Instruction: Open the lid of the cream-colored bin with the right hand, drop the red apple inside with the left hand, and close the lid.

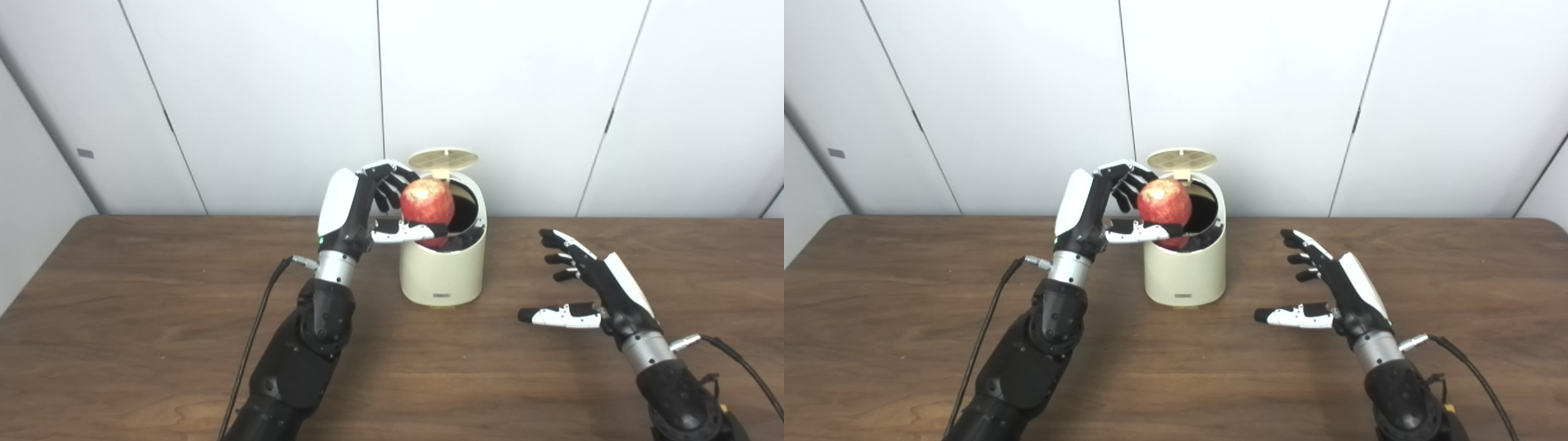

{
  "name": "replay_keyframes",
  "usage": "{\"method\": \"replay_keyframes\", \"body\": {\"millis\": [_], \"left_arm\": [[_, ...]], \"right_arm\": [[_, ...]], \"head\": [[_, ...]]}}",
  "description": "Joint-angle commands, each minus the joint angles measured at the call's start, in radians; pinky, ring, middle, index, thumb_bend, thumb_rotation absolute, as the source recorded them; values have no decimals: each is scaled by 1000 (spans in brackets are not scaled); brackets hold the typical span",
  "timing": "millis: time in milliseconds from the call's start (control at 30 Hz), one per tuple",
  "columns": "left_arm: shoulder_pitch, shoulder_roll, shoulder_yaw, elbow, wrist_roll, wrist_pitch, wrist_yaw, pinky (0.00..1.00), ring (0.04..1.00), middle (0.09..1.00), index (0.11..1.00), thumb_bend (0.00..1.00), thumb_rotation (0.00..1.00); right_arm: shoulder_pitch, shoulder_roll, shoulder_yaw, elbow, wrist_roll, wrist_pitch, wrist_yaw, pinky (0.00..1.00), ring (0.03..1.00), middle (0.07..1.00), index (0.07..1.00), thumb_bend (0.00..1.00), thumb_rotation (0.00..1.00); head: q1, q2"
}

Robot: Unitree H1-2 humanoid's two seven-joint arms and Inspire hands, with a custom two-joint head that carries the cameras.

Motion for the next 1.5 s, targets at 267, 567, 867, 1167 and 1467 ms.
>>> {"method": "replay_keyframes", "body": {"millis": [267, 567, 867, 1167, 1467], "left_arm": [[-52, 7, -13, -17, 32, 12, 25, 347, 458, 552, 691, 915, 87], [-51, 7, -17, -25, 38, 32, 30, 280, 382, 479, 662, 922, 110], [-49, 11, -14, -31, 42, 29, 32, 270, 374, 489, 655, 923, 91], [-47, 14, -12, -37, 41, 16, 38, 264, 370, 486, 642, 917, 80], [-41, 16, -10, -44, 35, 23, 24, 301, 416, 533, 657, 923, 113]], "right_arm": [[-26, 0, -4, -48, 0, -10, -14, 679, 800, 875, 872, 754, 262], [-27, -2, -8, -46, 5, -19, -13, 667, 791, 865, 868, 759, 243], [-31, -5, -5, -40, 0, -22, -14, 675, 796, 866, 866, 771, 261], [-35, -5, -2, -43, -3, -13, -6, 679, 797, 869, 867, 758, 248], [-38, -7, -1, -43, -1, -14, -3, 679, 800, 871, 867, 761, 244]], "head": [[-2, 3], [-2, 7], [1, 9], [4, 8], [5, 8]]}}
